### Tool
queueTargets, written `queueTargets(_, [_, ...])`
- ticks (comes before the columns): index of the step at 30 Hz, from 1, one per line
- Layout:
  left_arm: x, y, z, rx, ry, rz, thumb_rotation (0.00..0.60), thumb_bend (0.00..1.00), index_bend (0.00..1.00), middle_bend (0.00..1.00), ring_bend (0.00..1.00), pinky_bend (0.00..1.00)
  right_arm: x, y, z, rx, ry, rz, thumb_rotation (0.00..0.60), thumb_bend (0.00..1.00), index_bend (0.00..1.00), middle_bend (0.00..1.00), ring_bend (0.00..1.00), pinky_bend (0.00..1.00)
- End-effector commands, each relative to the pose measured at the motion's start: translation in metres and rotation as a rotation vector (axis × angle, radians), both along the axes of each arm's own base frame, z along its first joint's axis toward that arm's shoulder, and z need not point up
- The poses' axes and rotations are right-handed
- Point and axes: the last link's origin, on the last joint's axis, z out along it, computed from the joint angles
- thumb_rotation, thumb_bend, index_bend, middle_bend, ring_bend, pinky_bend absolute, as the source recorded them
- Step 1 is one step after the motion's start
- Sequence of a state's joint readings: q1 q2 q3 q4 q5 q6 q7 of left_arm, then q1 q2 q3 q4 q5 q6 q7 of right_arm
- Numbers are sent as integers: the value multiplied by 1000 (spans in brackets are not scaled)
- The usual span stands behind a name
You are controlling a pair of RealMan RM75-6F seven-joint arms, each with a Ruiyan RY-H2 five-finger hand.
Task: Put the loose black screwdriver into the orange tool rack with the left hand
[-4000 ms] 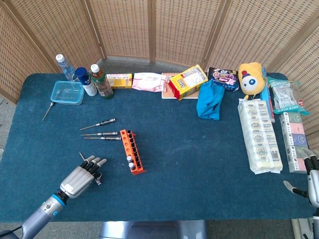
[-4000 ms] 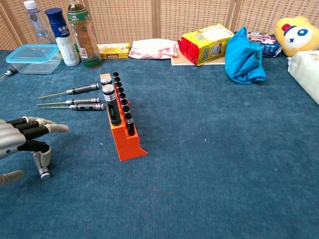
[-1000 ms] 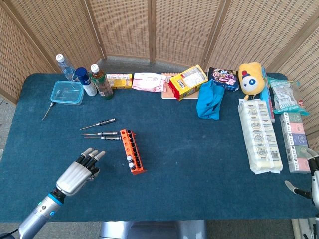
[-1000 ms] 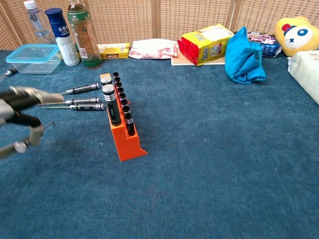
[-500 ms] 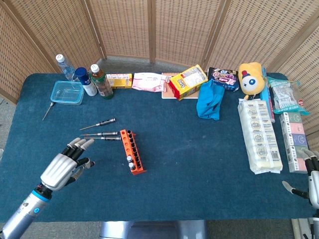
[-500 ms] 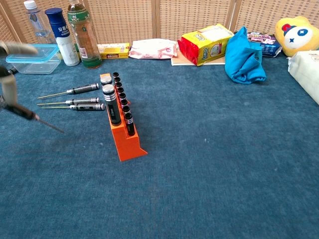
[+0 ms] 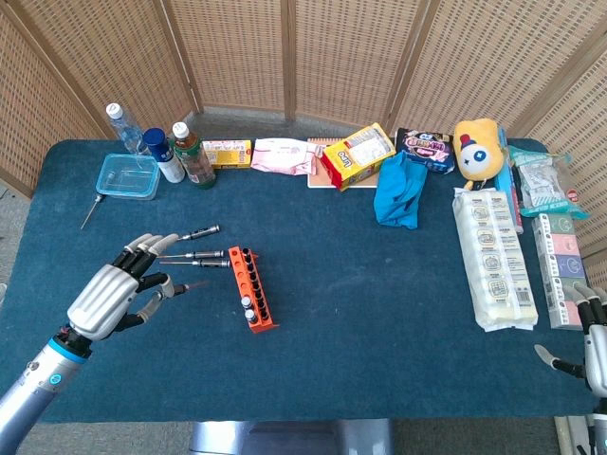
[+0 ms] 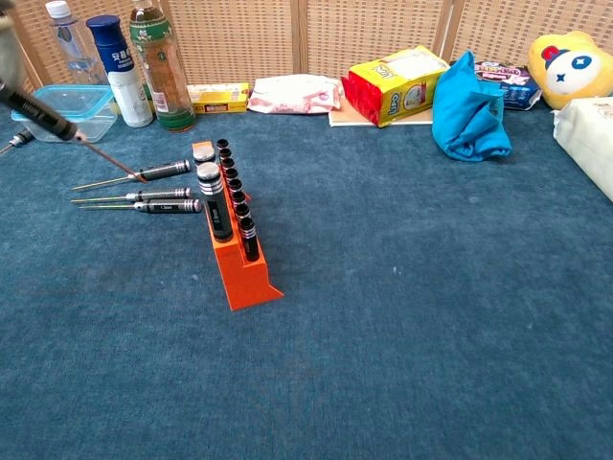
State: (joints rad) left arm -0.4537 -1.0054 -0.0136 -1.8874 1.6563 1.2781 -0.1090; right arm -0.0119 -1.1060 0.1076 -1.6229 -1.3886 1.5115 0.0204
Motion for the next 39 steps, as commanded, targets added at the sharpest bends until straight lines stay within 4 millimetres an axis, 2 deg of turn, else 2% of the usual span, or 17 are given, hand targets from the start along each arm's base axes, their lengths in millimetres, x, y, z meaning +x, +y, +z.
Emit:
queueTargets(1, [19,8,9,-19,-4,-12,600,459,563,0,0,49,0,0,0,1,-1,-1,553,44,149,125,99,72])
queueTargets(7, [47,16,20,-76,-52,-8,600,459,562,0,0,49,-2,1,-1,1,-3,-9,549,45,149,125,99,71])
queueTargets(11, [64,22,25,-210,-152,46,600,468,562,0,0,49,-5,4,0,-1,-4,-17,550,45,149,125,100,72])
queueTargets(21, [65,32,30,-323,-163,113,600,475,562,0,0,49,-10,7,3,-8,-7,-29,552,44,149,125,99,72])
queueTargets(28, [64,42,27,-316,-130,135,600,475,564,0,0,49,-12,8,3,-12,-11,-35,551,44,149,125,99,72])
queueTargets(39, [65,45,19,-335,-112,173,600,474,576,0,0,49,-16,9,4,-17,-17,-42,550,45,149,125,99,72])
